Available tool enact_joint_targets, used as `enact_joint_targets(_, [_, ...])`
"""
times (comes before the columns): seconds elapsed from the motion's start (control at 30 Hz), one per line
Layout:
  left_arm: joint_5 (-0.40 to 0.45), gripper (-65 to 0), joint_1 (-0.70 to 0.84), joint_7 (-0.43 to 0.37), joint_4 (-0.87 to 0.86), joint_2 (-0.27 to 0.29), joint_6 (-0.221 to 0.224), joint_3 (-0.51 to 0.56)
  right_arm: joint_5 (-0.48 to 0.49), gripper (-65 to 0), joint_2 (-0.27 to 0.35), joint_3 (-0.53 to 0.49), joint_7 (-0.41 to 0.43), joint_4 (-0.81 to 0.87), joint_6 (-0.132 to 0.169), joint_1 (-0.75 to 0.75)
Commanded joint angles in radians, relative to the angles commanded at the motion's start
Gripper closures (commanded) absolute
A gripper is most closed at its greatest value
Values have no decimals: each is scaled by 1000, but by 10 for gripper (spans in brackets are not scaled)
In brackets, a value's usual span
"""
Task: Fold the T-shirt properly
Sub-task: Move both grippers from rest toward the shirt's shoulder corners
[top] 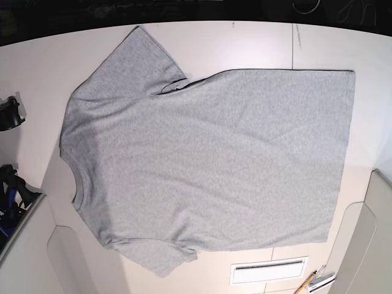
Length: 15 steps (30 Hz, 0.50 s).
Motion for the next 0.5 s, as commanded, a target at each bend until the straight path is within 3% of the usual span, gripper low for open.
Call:
enact_joint_targets(0.13, [-37, -144, 109, 26, 180, 0, 1, -121, 0, -45, 68, 1, -44, 166, -14, -75])
enact_joint_targets(0.23, [-40, -144, 176, 30, 306, 0, 1, -208, 0, -45, 102, 18, -81, 269, -43, -109])
enact_joint_targets(0.3, [-61, -144, 216, 31, 377, 0, 1, -266, 0, -44, 105, 48, -110, 332, -63, -127])
enact_joint_targets(0.43, [-141, -154, 251, 101, 502, 0, 1, -376, 1, -40, 105, 110, -111, 454, -63, -139])
enact_joint_targets(0.5, [-181, -203, 250, 142, 552, 0, 1, -434, 3, -23, 105, 131, -115, 518, -63, -139])
